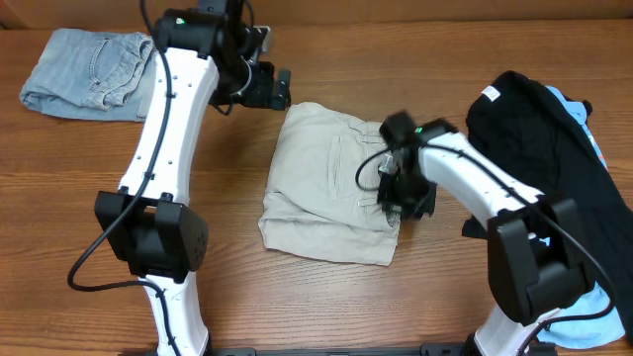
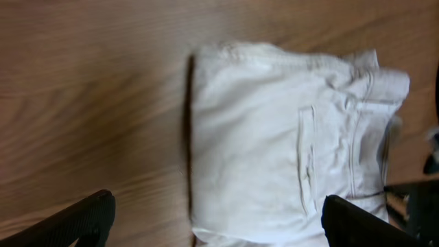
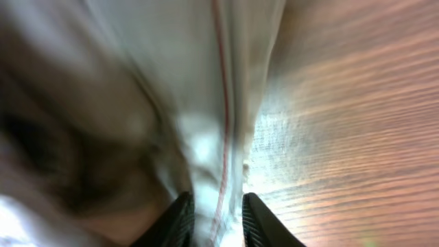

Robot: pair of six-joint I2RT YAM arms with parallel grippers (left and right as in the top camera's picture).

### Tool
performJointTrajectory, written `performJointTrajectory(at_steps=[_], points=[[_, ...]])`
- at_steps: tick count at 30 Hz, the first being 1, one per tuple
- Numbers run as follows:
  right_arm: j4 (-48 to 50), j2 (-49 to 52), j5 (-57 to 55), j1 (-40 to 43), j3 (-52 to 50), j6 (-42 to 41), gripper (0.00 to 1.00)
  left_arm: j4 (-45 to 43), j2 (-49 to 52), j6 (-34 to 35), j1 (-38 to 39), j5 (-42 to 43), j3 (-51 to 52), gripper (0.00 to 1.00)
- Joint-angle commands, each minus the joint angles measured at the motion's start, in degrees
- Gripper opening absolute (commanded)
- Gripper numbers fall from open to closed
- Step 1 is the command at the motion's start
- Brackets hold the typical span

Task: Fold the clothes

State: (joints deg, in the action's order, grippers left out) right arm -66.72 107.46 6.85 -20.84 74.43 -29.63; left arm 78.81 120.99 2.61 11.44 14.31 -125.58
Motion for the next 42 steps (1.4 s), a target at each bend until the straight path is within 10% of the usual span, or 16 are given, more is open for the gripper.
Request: performJointTrajectory(at_steps=[1, 19, 30, 36, 42], points=[[-2.91, -3.43, 0.26, 3.61, 10.32, 3.54, 0.69, 0.13, -0.11, -1.36, 3.93, 0.79, 3.43, 0.97], [-6.58, -3.54, 0.33, 19.87, 21.22, 6.34, 0.86, -10.64, -0.11, -10.38, 17.18, -0.57, 29.92, 1.0], [-5.55, -3.54, 0.33, 19.96, 21.22, 6.32, 0.87, -24.72, -0.11, -10.38, 14.34, -27.74, 42.36, 1.0], [-5.57, -3.54, 0.33, 19.96, 21.22, 6.32, 0.87, -32.79, -0.11, -13.51, 9.97, -39.17, 44.5, 1.0], [-4.94, -3.54, 0.33, 19.96, 21.22, 6.32, 0.88, -26.67, -0.15, -16.35, 9.07, -33.33, 32.72, 1.0]])
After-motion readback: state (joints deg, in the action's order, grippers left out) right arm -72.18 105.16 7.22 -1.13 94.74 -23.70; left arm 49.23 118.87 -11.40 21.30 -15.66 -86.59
